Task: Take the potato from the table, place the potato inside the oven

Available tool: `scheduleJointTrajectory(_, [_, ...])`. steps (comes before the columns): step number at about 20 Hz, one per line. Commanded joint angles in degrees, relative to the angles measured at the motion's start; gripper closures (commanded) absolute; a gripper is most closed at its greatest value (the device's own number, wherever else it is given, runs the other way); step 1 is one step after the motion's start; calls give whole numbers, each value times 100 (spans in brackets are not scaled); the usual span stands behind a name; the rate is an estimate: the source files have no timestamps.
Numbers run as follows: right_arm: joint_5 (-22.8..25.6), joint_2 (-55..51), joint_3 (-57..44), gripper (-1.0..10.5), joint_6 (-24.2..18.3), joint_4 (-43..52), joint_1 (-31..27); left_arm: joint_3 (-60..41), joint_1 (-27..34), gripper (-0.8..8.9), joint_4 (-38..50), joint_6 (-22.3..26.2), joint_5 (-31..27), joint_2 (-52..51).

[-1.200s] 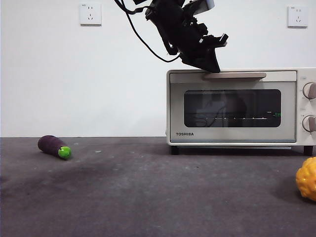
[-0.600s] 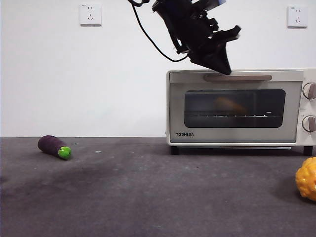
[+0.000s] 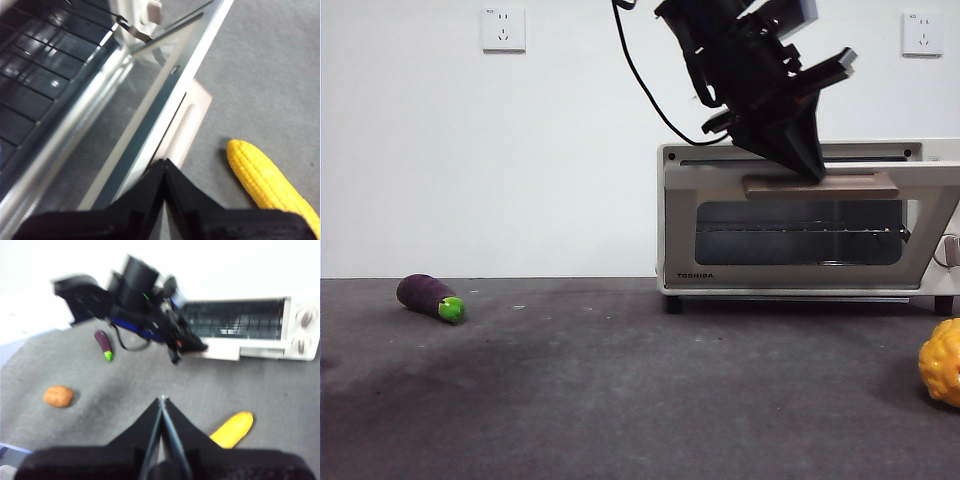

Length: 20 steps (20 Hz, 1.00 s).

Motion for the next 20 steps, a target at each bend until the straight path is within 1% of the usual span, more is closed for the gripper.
scheduleJointTrajectory(1, [-28, -22, 354, 946, -74, -116, 0, -98, -28, 822, -39, -267, -96, 179])
scheduleJointTrajectory(8, [-81, -24, 957, 946, 223, -116, 0, -98, -116, 822, -155, -634, -98, 179])
scheduleJointTrajectory(14, [-131, -24, 1139, 946, 297, -118, 0, -98, -149, 822, -297, -979, -98, 258])
scheduleJointTrajectory(17, [-275, -24, 1143, 946, 319, -118, 0, -101, -188, 822, -409, -1008, -98, 275])
scheduleJointTrajectory(20, [-293, -24, 1143, 946, 319, -120, 0, -101, -251, 822, -387, -1021, -101, 275])
